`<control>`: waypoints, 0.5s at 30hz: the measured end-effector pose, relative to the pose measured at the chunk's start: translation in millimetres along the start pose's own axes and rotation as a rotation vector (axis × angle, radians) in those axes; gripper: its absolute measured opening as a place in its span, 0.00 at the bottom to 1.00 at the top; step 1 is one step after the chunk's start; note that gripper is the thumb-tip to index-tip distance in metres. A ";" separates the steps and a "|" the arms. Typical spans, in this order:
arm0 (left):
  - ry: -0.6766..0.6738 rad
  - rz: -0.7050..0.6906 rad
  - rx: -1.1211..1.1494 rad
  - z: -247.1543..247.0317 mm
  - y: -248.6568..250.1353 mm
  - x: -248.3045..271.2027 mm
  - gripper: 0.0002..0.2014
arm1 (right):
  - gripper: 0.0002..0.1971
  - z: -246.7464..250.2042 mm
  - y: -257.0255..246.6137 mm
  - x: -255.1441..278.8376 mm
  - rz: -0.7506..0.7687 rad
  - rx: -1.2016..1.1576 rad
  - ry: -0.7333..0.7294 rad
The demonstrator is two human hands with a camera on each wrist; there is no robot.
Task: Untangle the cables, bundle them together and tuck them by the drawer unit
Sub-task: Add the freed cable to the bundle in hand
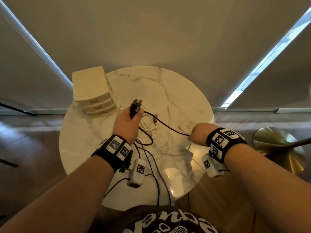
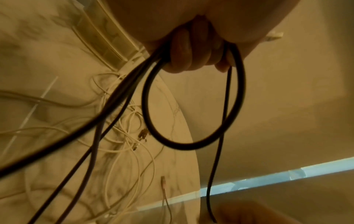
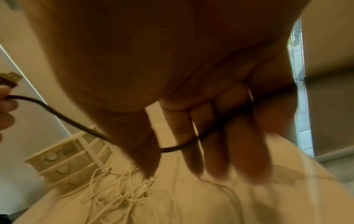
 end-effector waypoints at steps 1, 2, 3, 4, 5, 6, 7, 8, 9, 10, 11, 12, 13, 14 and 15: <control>-0.019 -0.024 -0.065 -9.2 2.4 3.5 0.13 | 0.28 -4.2 -3.7 -1.5 0.021 -0.007 0.000; -0.038 -0.049 -0.115 -17.3 4.5 6.4 0.11 | 0.37 -3.9 -12.6 -3.4 0.083 -0.062 0.050; -0.076 -0.079 -0.141 -24.7 8.2 10.1 0.08 | 0.46 3.1 -29.8 0.9 0.177 -0.162 0.134; -0.123 -0.100 -0.157 -31.8 8.9 12.9 0.08 | 0.49 12.9 -49.4 6.3 0.289 -0.227 0.231; -0.174 -0.122 -0.187 -38.7 9.5 15.4 0.09 | 0.45 23.8 -68.2 12.9 0.389 -0.263 0.316; -0.218 -0.142 -0.215 -44.7 10.4 17.9 0.10 | 0.35 33.2 -82.7 17.2 0.451 -0.289 0.386; -0.234 -0.155 -0.233 -48.3 11.3 19.4 0.11 | 0.21 36.8 -93.7 18.3 0.473 -0.298 0.411; -0.227 -0.154 -0.214 -47.8 12.6 19.6 0.12 | 0.13 35.5 -101.3 16.9 0.470 -0.315 0.396; -0.201 -0.121 -0.141 -43.0 11.6 17.4 0.13 | 0.13 30.5 -103.3 12.8 0.452 -0.309 0.370; -0.172 -0.056 -0.011 -35.8 8.3 14.3 0.12 | 0.14 22.3 -100.5 7.4 0.425 -0.265 0.330; -0.161 0.026 0.146 -30.8 2.7 10.0 0.08 | 0.14 11.2 -94.6 1.7 0.379 -0.186 0.251; -0.175 0.089 0.269 -28.4 -0.8 7.3 0.04 | 0.13 -1.3 -87.0 -3.5 0.330 -0.110 0.155; -0.189 0.118 0.328 -26.2 1.3 8.3 0.06 | 0.18 -9.5 -79.8 -5.2 0.289 -0.064 0.080; -0.202 0.130 0.345 -25.4 2.2 8.9 0.09 | 0.26 -12.1 -75.2 -6.6 0.273 -0.087 0.059; -0.227 0.131 0.363 -27.3 5.6 12.4 0.10 | 0.33 -5.7 -78.1 -4.0 0.297 -0.175 0.098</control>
Point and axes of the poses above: each hand's wrist, its own x-axis away from the middle knuckle, its own z-axis out of the back of the hand, y = z × x, the point moved 9 cm from there along -x, towards the middle knuckle, and after that the axes turned 11 degrees about z, right-handed, at the moved point
